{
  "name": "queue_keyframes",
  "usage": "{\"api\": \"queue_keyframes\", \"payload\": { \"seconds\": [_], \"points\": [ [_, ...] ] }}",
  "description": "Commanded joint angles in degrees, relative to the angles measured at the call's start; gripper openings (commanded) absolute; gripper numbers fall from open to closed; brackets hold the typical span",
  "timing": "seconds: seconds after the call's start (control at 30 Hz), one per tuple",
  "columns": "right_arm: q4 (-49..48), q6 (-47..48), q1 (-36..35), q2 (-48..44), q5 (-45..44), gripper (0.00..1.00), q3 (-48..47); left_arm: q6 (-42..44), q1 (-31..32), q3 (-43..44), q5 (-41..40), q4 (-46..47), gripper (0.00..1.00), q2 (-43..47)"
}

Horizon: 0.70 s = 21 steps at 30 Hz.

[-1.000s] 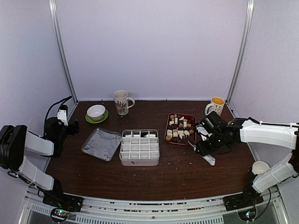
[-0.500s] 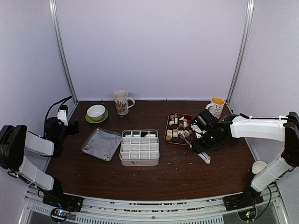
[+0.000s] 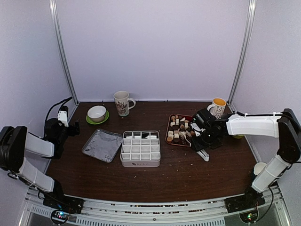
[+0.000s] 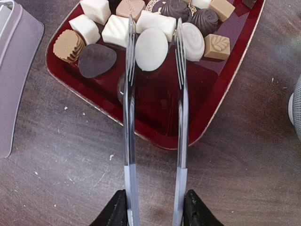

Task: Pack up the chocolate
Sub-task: Pick up the fake chocolate from the plate.

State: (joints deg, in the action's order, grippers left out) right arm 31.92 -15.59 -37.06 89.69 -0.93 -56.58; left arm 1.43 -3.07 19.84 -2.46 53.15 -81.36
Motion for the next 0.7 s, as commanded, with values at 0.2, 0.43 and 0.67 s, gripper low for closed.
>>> {"api": "queue_keyframes", "payload": {
  "seconds": [0.2,0.43,0.67],
  "points": [
    [-0.9,0.56,0.67,-1.13,0.31,0.32,-2.1,0.5,-0.44,-0.24,0.61,3.45,0.98,-0.2],
    [-1.86,0.65,0.67,-5.28,1.06,0.27,-0.98,0.5,-0.42,-0.24,0.59,3.41,0.98,-0.2],
    [-2.31,1.57,0.72,-9.89,2.73,0.24,-0.07,0.5,-0.44,-0.24,0.61,3.44,0.98,-0.2]
  ]
}}
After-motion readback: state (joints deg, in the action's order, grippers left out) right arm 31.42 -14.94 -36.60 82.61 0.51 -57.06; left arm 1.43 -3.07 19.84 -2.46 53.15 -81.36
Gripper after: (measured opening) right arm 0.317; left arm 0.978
